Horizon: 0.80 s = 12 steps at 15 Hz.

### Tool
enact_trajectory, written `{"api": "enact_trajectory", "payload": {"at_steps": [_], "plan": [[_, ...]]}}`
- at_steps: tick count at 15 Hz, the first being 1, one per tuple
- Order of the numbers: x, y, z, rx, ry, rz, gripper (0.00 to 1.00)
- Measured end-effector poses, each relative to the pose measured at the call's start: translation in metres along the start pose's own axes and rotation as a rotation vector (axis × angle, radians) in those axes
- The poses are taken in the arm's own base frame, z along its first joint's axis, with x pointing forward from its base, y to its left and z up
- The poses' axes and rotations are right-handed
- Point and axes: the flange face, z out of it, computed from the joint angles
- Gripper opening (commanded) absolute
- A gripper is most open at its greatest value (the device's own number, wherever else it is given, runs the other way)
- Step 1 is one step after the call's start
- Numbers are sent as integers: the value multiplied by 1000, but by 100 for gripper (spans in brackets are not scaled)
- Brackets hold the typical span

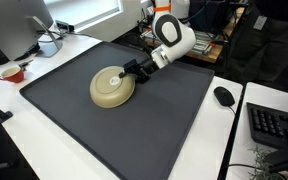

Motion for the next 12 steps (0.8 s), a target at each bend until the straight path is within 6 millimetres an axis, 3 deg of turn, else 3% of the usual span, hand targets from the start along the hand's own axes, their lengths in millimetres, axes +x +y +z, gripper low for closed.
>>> {"api": "enact_trajectory", "payload": {"at_steps": [2, 6, 12], "plan": [[-6, 8, -25, 107, 45, 35, 100], [0, 39, -97, 206, 88, 126, 100], [10, 118, -211, -50, 61, 316, 100]]}}
